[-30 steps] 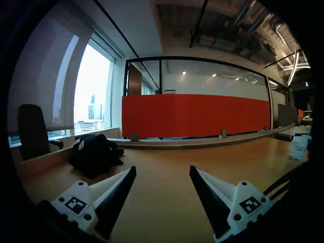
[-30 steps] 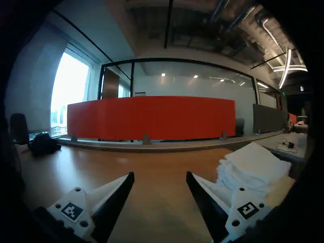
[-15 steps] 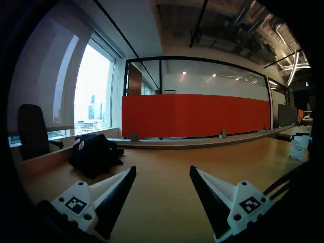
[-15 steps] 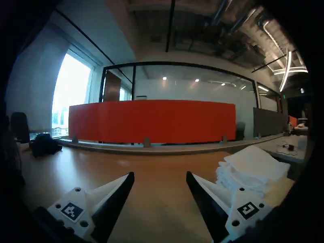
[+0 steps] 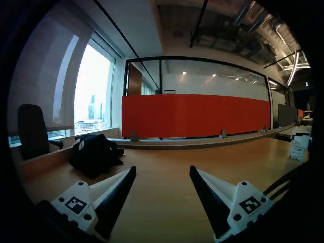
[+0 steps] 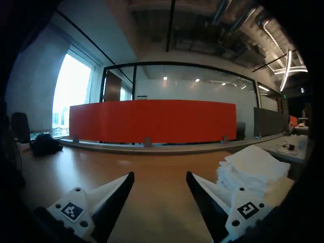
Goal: Fold towel
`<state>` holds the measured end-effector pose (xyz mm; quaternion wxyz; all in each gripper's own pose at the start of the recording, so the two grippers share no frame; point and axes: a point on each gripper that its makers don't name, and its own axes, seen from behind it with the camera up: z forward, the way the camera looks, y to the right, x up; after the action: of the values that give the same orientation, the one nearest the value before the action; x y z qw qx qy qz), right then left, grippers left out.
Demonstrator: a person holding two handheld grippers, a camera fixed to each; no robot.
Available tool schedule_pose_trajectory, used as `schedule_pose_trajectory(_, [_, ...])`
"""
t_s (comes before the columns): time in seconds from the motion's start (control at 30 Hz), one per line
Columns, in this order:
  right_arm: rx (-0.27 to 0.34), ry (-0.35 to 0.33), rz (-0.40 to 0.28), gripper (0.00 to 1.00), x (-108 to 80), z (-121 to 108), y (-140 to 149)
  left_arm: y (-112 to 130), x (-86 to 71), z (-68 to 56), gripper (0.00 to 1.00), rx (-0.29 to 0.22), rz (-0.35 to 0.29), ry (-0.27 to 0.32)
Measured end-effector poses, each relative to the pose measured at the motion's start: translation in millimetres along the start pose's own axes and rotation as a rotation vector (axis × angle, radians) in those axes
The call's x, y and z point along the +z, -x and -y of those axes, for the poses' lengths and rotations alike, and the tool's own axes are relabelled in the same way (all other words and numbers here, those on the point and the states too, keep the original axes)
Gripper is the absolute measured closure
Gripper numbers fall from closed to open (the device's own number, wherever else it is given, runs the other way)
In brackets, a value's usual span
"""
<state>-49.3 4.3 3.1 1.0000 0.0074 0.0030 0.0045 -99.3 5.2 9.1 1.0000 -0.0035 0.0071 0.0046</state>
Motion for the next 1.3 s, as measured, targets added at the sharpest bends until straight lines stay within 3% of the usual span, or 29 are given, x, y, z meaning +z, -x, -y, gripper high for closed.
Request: schedule_pose_trajectory(1.3, [0.001,0.000,0.000,0.01,0.1,0.1,0.0,-9.5,-4.4,2.0,0.02,0.001,0.003,0.000])
